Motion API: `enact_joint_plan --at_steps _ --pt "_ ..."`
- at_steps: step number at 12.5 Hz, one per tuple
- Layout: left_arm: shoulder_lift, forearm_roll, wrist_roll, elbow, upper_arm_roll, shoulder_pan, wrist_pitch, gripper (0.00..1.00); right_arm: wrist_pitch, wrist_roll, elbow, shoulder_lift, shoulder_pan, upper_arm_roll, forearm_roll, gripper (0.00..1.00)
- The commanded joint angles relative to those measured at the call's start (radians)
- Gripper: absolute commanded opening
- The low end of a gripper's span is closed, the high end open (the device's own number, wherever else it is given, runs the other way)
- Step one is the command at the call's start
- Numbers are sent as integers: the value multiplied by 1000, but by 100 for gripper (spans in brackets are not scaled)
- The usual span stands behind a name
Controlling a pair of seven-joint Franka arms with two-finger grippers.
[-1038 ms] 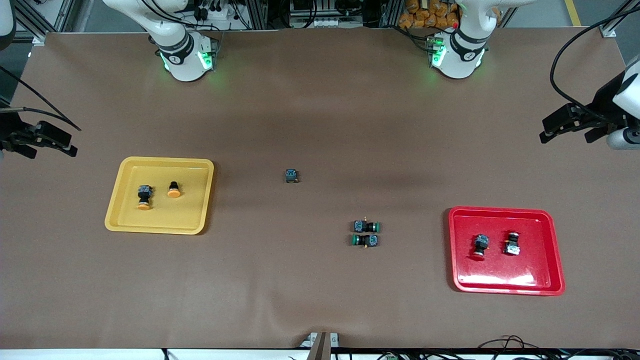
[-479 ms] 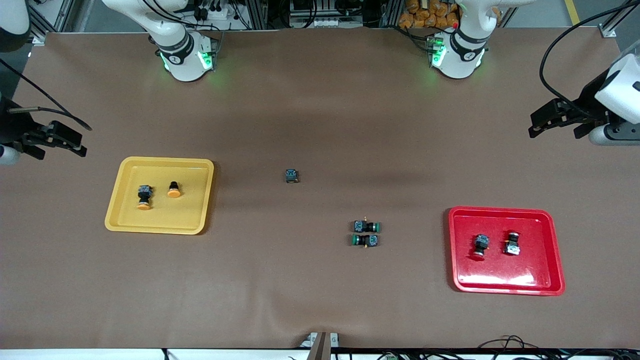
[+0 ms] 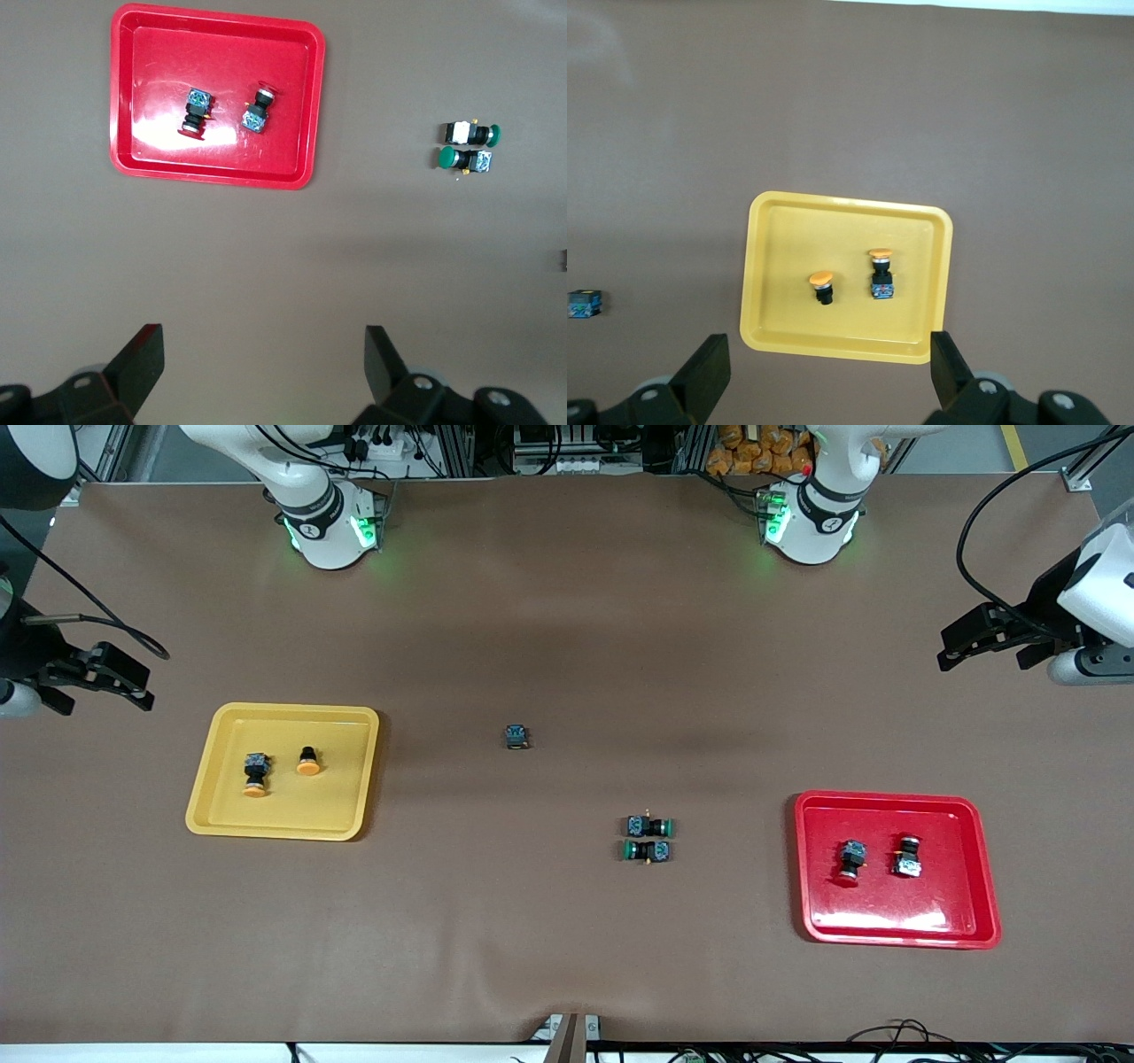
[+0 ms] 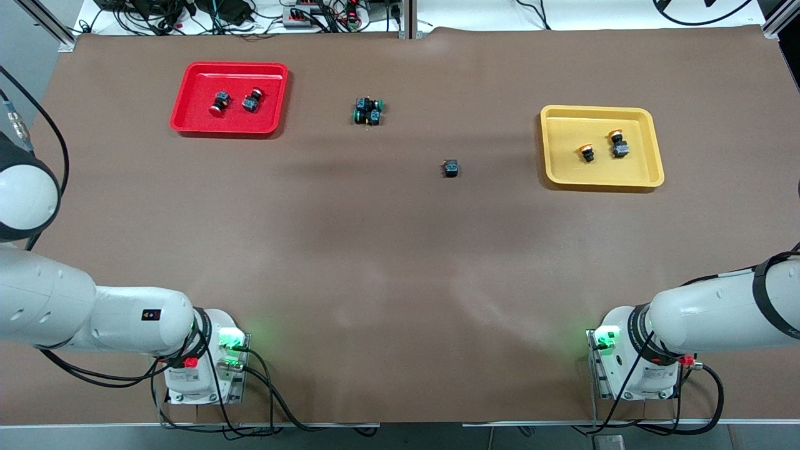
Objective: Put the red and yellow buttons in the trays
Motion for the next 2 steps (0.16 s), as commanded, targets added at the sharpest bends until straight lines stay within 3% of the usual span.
enact_joint_plan --at_steps 1,2 --pt "-18 16 -20 -13 -7 6 -2 100 -9 22 23 -5 11 2 -28 100" --pt "-18 14 -22 -11 -7 6 -2 100 -9 22 23 -5 11 2 -30 100"
